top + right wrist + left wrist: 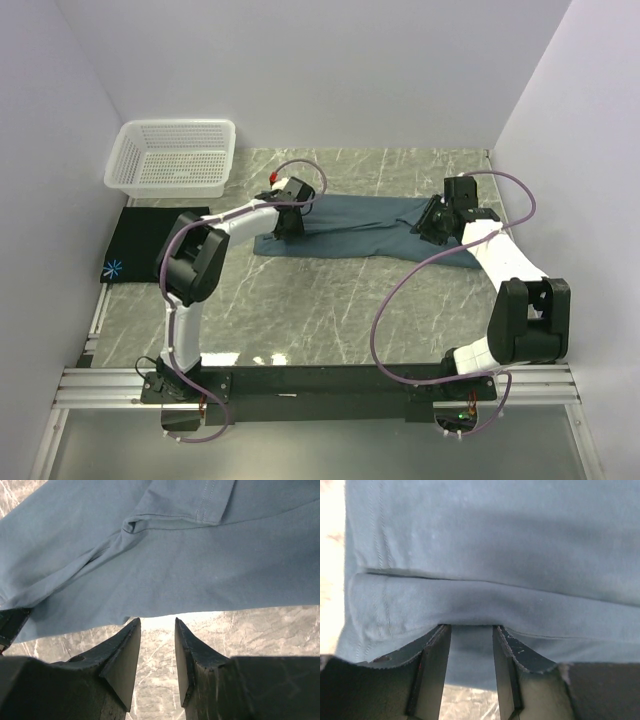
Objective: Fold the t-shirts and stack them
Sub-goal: Fold the tshirt
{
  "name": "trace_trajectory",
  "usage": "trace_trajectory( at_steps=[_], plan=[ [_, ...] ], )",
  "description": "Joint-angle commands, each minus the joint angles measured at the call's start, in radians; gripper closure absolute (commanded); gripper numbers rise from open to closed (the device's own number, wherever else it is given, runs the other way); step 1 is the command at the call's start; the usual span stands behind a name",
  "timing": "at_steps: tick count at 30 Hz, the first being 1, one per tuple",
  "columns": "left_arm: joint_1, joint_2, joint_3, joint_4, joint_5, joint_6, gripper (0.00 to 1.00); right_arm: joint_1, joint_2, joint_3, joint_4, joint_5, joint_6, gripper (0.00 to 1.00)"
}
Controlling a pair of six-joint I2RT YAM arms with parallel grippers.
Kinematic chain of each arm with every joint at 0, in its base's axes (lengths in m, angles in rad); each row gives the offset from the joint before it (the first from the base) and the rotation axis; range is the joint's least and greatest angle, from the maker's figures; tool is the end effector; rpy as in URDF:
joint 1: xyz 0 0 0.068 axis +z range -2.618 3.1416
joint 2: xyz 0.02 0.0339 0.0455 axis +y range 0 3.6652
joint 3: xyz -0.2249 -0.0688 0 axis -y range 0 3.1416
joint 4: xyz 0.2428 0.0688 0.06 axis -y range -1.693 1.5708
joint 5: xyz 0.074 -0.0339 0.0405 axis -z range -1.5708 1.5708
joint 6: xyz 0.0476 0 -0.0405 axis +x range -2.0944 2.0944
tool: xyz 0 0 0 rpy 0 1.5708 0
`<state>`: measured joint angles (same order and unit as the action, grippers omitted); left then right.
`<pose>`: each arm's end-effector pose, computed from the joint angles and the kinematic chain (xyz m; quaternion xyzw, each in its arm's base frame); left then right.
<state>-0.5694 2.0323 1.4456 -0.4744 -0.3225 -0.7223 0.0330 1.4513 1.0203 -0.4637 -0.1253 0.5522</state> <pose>0.3566 -0.2103 0.1264 -0.1133 0.9493 -0.0257 0.2922 0.3143 0.0163 0.1953 0.2216 0.9153 0.1520 0.2999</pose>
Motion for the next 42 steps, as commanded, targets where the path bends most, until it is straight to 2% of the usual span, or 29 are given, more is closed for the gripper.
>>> trace_trajectory(
  at_steps=[1, 11, 13, 16, 20, 21, 24, 28, 31, 36, 42],
  plan=[
    [0.014, 0.012, 0.07, 0.019, -0.084, 0.009, 0.56, 0.002, -0.031, -0.009, 0.033, 0.007, -0.009, 0.6],
    [0.097, 0.146, 0.248, 0.045, -0.069, 0.041, 0.55, 0.004, -0.022, -0.025, 0.04, 0.021, -0.011, 0.6],
    [0.123, 0.166, 0.298, 0.03, -0.058, 0.041, 0.52, -0.008, -0.02, -0.026, 0.037, 0.027, -0.009, 0.6],
    [0.144, 0.123, 0.329, -0.039, -0.036, 0.035, 0.42, -0.028, -0.026, -0.038, 0.033, 0.041, 0.006, 0.6],
    [0.151, -0.041, 0.208, -0.076, -0.043, 0.015, 0.24, -0.184, -0.066, -0.094, 0.031, 0.085, 0.083, 0.58],
    [0.151, -0.078, 0.134, -0.084, -0.03, 0.005, 0.18, -0.214, -0.083, -0.121, 0.036, 0.084, 0.101, 0.57],
    [0.154, -0.194, -0.008, -0.101, -0.015, -0.035, 0.11, -0.309, -0.112, -0.169, 0.04, 0.096, 0.176, 0.51],
    [0.172, -0.282, -0.14, -0.104, 0.013, -0.077, 0.08, -0.389, -0.14, -0.204, 0.056, 0.122, 0.241, 0.37],
    [0.218, -0.294, -0.209, -0.084, 0.058, -0.1, 0.07, -0.448, -0.158, -0.256, 0.135, 0.078, 0.276, 0.33],
    [0.266, -0.296, -0.287, -0.03, 0.137, -0.143, 0.07, -0.518, -0.147, -0.339, 0.224, 0.006, 0.305, 0.31],
    [0.276, -0.267, -0.298, 0.025, 0.237, -0.172, 0.09, -0.578, -0.112, -0.402, 0.344, -0.071, 0.304, 0.31]
  ],
)
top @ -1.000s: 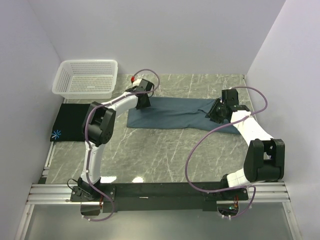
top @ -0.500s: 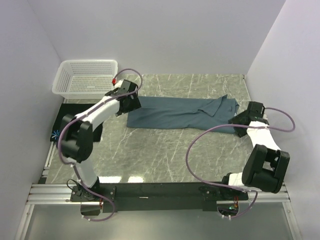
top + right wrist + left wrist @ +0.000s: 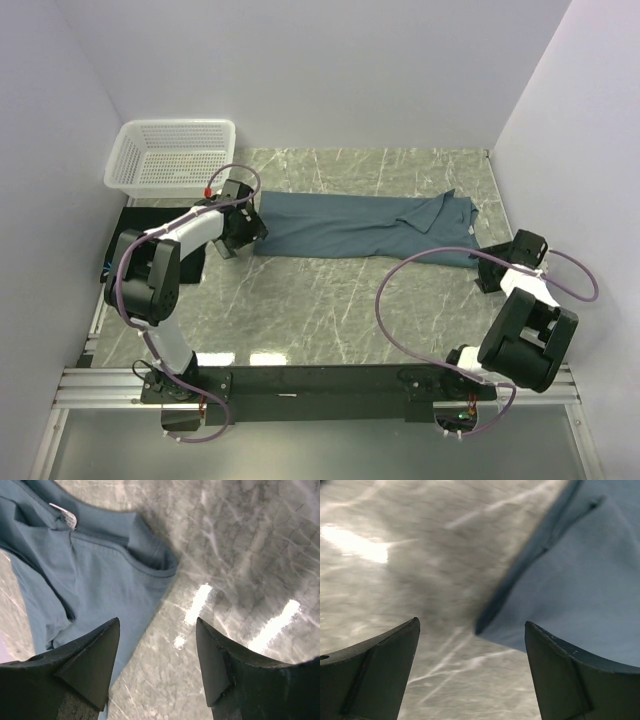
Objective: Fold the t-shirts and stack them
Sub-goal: Fold the tshirt
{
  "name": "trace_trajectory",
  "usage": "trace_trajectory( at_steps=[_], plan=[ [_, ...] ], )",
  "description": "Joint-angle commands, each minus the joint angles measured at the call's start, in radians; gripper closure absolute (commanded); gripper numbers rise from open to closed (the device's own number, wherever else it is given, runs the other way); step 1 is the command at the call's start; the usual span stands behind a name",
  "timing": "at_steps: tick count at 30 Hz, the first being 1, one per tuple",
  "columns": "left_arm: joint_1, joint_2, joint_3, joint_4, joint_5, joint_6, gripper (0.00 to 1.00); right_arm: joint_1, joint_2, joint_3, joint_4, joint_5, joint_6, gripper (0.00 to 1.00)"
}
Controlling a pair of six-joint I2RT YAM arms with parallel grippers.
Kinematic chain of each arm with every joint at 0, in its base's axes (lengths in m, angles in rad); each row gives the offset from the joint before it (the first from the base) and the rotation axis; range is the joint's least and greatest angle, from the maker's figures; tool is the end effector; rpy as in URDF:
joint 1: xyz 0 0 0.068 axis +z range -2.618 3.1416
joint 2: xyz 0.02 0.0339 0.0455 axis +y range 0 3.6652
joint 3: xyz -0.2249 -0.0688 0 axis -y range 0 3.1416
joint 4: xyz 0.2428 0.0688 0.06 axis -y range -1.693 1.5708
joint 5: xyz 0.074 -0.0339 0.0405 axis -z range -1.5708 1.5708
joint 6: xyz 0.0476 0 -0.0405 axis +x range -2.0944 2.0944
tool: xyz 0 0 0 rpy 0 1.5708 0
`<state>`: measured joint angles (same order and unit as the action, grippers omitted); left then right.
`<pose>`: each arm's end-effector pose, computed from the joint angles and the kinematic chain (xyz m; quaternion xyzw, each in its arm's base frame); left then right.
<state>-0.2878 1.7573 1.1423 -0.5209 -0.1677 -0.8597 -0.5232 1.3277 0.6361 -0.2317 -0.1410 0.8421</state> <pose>0.3336 -0.0905 0.1337 -0.2918 0.9284 -0.0480 0.2249 0.2322 -0.1262 0.1265 0.5792 0.7479 0.1163 0.3027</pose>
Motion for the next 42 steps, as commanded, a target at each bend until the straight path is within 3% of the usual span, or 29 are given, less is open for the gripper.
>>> trace_trajectory(
  at_steps=[1, 11, 19, 22, 24, 28, 30, 32, 42],
  plan=[
    [-0.005, 0.013, 0.005, 0.076, 0.088, -0.039, 0.1, -0.026, 0.018, -0.019, 0.132, -0.06, 0.011, 0.31],
    [-0.004, 0.036, -0.01, 0.105, 0.109, -0.068, 0.14, -0.058, 0.139, -0.069, 0.256, -0.095, 0.028, 0.33],
    [-0.004, 0.067, 0.007, 0.104, 0.12, -0.07, 0.3, -0.066, 0.172, -0.047, 0.258, -0.098, 0.022, 0.43],
    [-0.004, 0.064, -0.01, 0.102, 0.126, -0.071, 0.42, -0.066, 0.172, -0.046, 0.256, -0.1, 0.022, 0.5],
    [-0.004, 0.057, -0.032, 0.101, 0.12, -0.068, 0.56, -0.066, 0.168, -0.046, 0.255, -0.091, 0.018, 0.58],
    [0.015, 0.039, -0.055, 0.055, 0.083, -0.061, 0.8, -0.07, 0.169, -0.026, 0.236, -0.052, -0.001, 0.87],
    [0.03, 0.03, -0.073, 0.045, 0.076, -0.053, 0.97, -0.078, 0.168, -0.015, 0.201, -0.036, -0.015, 0.94],
    [0.058, 0.015, -0.085, 0.032, 0.062, -0.048, 0.99, -0.083, 0.156, -0.006, 0.178, -0.014, -0.024, 1.0],
    [0.107, -0.099, -0.209, -0.073, 0.05, -0.019, 0.99, -0.101, 0.058, 0.011, -0.015, 0.135, -0.049, 1.0]
  ],
)
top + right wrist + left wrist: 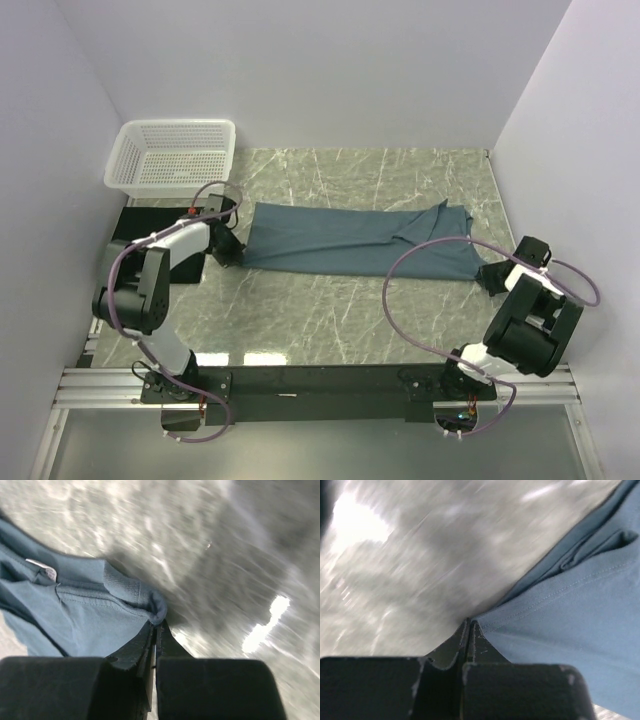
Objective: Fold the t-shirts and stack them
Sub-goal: Fold the tshirt
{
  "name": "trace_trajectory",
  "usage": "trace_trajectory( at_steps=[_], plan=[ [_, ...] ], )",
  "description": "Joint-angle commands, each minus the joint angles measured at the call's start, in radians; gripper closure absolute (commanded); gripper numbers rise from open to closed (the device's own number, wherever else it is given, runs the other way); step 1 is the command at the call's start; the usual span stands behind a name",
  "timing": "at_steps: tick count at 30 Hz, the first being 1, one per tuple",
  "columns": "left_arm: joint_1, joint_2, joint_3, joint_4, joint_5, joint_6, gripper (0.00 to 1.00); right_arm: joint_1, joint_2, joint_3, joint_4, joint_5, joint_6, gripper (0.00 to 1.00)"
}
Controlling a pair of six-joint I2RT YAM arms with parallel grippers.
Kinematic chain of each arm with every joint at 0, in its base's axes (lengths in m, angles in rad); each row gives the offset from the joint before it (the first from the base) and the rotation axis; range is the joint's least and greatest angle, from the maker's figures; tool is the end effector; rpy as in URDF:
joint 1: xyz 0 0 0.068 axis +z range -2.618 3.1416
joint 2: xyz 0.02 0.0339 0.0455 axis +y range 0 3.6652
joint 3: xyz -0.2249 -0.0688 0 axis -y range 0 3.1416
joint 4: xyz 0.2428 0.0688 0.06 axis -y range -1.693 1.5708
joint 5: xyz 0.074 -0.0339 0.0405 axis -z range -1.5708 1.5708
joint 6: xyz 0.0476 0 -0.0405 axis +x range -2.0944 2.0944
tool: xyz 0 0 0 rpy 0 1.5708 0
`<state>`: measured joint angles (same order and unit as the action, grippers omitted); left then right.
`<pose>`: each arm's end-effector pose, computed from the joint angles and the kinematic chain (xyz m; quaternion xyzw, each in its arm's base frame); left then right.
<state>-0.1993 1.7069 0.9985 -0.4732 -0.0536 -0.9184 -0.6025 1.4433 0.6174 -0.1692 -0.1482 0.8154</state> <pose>0.3142 -0.0609 0.1115 -0.3499 0.9162 -0.0802 0.1778 0.2232 -0.1450 0.0972 0.6066 0.7395 0.1007 0.2740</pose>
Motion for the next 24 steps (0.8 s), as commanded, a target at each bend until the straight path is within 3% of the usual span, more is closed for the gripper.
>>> trace_trajectory(
  at_steps=[1, 5, 7, 13, 15, 17, 21, 24],
  plan=[
    [0.018, -0.078, -0.084, -0.127, -0.065, 0.038, 0.99, -0.022, -0.067, 0.028, -0.096, 0.147, -0.021, 1.0],
    [0.02, -0.131, -0.182, -0.119, -0.039, 0.027, 0.98, -0.022, -0.115, -0.004, -0.153, 0.19, -0.025, 0.99],
    [0.02, -0.151, -0.201, -0.101, -0.022, 0.02, 0.95, -0.022, -0.116, -0.001, -0.171, 0.188, -0.036, 0.87],
    [0.02, -0.2, -0.178, -0.111, -0.021, 0.024, 0.59, 0.001, -0.178, 0.044, -0.208, 0.182, -0.053, 0.57],
    [0.02, -0.219, -0.153, -0.136, -0.037, 0.029, 0.44, 0.027, -0.21, 0.067, -0.217, 0.197, -0.055, 0.51],
    [0.02, -0.251, -0.129, -0.162, -0.068, 0.032, 0.34, 0.064, -0.241, 0.1, -0.24, 0.219, -0.056, 0.5],
    [0.02, -0.305, -0.098, -0.179, -0.104, 0.052, 0.26, 0.134, -0.291, 0.172, -0.28, 0.272, -0.091, 0.48],
    [0.02, -0.331, -0.084, -0.17, -0.123, 0.091, 0.13, 0.217, -0.297, 0.208, -0.234, 0.167, -0.156, 0.47]
  ],
)
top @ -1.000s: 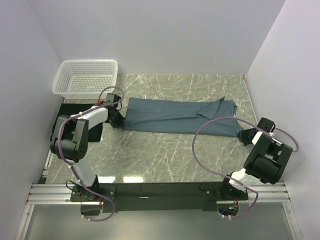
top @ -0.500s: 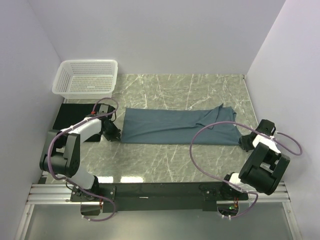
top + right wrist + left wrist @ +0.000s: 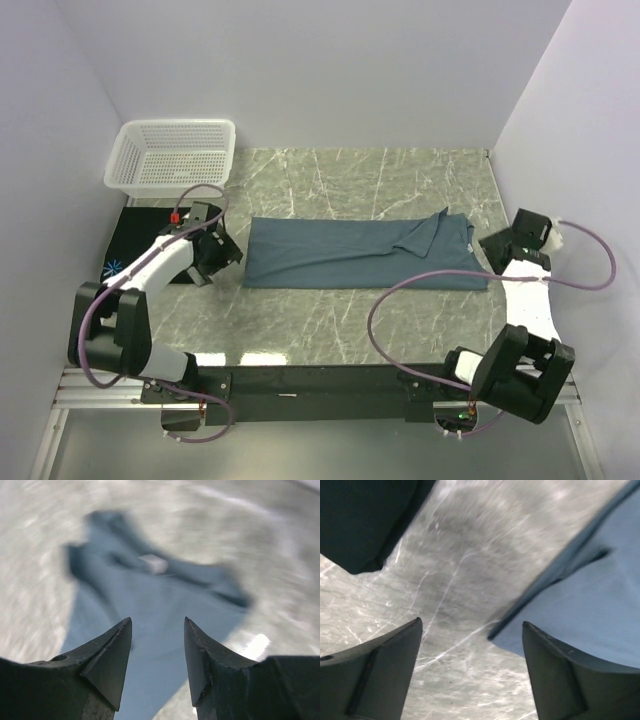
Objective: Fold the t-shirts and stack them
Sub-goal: Fold the tshirt
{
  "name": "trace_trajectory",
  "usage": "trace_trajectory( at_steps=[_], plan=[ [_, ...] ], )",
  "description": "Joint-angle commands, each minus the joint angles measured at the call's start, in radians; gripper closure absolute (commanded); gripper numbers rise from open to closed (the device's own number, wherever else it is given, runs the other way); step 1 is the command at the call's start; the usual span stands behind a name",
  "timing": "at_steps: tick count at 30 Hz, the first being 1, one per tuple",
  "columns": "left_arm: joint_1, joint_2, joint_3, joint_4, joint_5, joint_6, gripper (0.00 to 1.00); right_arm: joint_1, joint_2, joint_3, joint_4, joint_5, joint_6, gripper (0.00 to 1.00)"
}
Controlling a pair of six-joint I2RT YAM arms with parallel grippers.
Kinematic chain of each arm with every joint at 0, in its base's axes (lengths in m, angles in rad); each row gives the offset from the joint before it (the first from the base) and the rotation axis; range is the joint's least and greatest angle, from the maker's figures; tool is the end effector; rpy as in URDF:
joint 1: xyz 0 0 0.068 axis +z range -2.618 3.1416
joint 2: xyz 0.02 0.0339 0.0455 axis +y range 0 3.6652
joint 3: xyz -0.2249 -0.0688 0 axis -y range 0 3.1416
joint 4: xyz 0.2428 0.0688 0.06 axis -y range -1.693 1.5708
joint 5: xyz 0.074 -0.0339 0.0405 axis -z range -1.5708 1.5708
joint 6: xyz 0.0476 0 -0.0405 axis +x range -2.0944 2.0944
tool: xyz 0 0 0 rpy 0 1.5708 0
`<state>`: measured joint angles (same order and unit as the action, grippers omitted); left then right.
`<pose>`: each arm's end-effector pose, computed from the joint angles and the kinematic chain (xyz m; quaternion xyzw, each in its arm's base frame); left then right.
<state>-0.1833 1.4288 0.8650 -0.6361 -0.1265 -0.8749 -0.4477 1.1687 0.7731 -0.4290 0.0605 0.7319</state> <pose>0.2660 -0.0432 0.1441 -0.3434 0.9189 -0.0393 0.1902 0.2346 -0.1159 0.1930 0.5269 0.7674 0.0237 0.3647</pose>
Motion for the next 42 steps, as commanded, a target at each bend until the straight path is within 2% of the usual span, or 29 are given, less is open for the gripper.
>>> trace_trajectory(
  at_steps=[1, 5, 10, 15, 23, 36, 42],
  plan=[
    [0.002, -0.06, 0.052, 0.006, -0.056, 0.066, 0.1, 0.081, -0.002, 0.063, 0.056, -0.077, -0.083, 0.47],
    [0.002, -0.096, 0.029, 0.068, -0.07, 0.193, 0.04, 0.176, 0.092, 0.061, 0.134, -0.244, -0.077, 0.48],
    [0.001, -0.137, -0.033, 0.165, -0.076, 0.234, 0.03, 0.262, 0.25, 0.045, 0.258, -0.367, -0.003, 0.47],
    [0.001, -0.142, -0.066, 0.217, -0.099, 0.255, 0.03, 0.297, 0.335, 0.029, 0.346, -0.349, 0.056, 0.47],
    [0.001, -0.139, -0.061, 0.228, -0.119, 0.261, 0.04, 0.308, 0.379, 0.023, 0.305, -0.2, 0.072, 0.49],
    [0.001, -0.136, -0.058, 0.233, -0.107, 0.263, 0.05, 0.328, 0.46, 0.023, 0.361, -0.251, 0.067, 0.49],
    [0.001, -0.134, -0.055, 0.233, -0.108, 0.261, 0.04, 0.356, 0.47, 0.084, 0.354, -0.28, 0.084, 0.5]
  ],
)
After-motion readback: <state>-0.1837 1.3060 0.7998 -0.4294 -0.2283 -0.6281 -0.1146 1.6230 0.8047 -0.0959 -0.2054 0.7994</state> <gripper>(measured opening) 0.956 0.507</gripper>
